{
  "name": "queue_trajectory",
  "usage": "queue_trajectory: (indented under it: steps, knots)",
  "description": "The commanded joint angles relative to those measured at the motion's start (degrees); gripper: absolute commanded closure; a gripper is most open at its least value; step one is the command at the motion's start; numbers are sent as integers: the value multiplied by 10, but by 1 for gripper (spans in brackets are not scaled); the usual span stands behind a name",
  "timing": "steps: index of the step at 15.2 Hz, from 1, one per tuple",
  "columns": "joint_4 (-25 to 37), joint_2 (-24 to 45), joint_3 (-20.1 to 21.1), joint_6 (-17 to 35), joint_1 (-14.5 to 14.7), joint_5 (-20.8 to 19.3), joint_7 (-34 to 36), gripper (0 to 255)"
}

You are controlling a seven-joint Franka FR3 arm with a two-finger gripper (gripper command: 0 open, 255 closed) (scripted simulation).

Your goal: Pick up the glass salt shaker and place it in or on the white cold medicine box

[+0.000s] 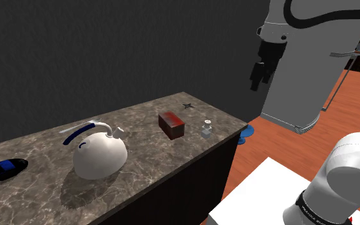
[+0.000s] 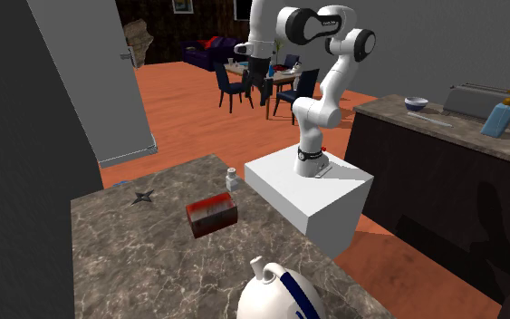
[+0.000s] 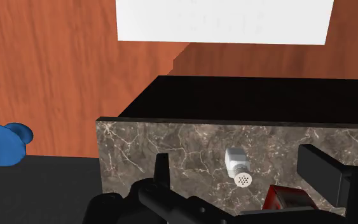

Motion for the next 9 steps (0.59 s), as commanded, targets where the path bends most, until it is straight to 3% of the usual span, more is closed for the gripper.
queue_trajectory:
  steps: [1,9]
  knots:
    - [0,0,0,0,0,0,0,0]
    - [-7,143,-10,118,12,40,20,0]
